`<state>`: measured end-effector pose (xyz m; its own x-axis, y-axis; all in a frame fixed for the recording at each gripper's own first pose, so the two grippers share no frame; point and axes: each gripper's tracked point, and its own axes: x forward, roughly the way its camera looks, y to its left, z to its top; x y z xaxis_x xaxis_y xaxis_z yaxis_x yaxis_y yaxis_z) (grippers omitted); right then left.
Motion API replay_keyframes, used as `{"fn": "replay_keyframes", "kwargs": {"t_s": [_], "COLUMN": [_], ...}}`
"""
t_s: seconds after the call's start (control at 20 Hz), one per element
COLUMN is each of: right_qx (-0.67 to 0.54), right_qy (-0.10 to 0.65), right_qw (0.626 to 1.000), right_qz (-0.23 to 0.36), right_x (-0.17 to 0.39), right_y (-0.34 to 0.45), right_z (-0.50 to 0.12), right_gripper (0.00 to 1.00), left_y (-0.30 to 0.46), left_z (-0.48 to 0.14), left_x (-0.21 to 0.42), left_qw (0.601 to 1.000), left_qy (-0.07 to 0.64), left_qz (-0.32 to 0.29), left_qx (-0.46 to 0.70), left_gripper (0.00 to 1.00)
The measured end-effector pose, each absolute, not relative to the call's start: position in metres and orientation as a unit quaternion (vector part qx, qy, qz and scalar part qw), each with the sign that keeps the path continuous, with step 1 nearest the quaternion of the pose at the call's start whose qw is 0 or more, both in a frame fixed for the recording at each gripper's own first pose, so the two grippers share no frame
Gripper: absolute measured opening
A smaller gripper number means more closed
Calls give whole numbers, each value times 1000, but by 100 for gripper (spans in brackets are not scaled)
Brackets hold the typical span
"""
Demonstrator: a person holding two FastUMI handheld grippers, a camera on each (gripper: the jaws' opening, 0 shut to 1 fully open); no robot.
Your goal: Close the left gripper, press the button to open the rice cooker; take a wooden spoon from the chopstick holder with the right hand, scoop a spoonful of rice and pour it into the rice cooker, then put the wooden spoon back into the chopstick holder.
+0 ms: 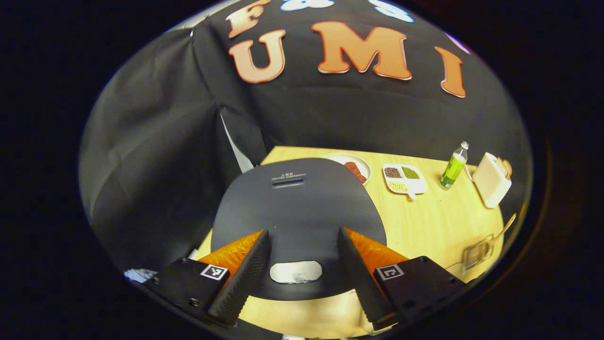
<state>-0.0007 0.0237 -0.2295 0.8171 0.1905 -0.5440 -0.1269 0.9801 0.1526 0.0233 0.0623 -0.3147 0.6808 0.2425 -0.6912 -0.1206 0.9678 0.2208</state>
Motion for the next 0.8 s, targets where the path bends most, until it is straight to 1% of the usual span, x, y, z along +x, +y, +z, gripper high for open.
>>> {"fn": "replay_keyframes", "kwargs": {"t_s": [0.1,0.2,0.25,0.3,0.35,0.45,0.5,0.65,0.8], "right_qx": [47,38,35,34,33,31,31,28,23], "right_qy": [271,250,239,228,220,205,196,162,129], "right_qw": [957,963,965,968,969,973,974,980,985], "right_qz": [92,98,100,102,103,105,106,110,111], "right_x": [5,8,10,11,12,14,15,18,20], "right_y": [29,33,35,37,39,43,46,51,55], "right_z": [-217,-203,-195,-188,-181,-166,-158,-129,-104], "right_gripper": [76,76,76,76,76,76,76,76,75], "left_y": [63,48,39,38,33,18,11,3,-4], "left_z": [-312,-300,-283,-269,-247,-206,-190,-144,-102], "left_x": [26,21,26,31,36,37,36,32,27], "left_qw": [919,928,939,948,956,969,974,983,990], "left_qy": [360,342,316,288,259,210,191,143,110], "left_qz": [107,102,91,87,82,65,56,45,35], "left_qx": [120,108,100,104,111,109,108,103,77], "left_gripper": [98,96,93,99,91,90,100,100,100]}}
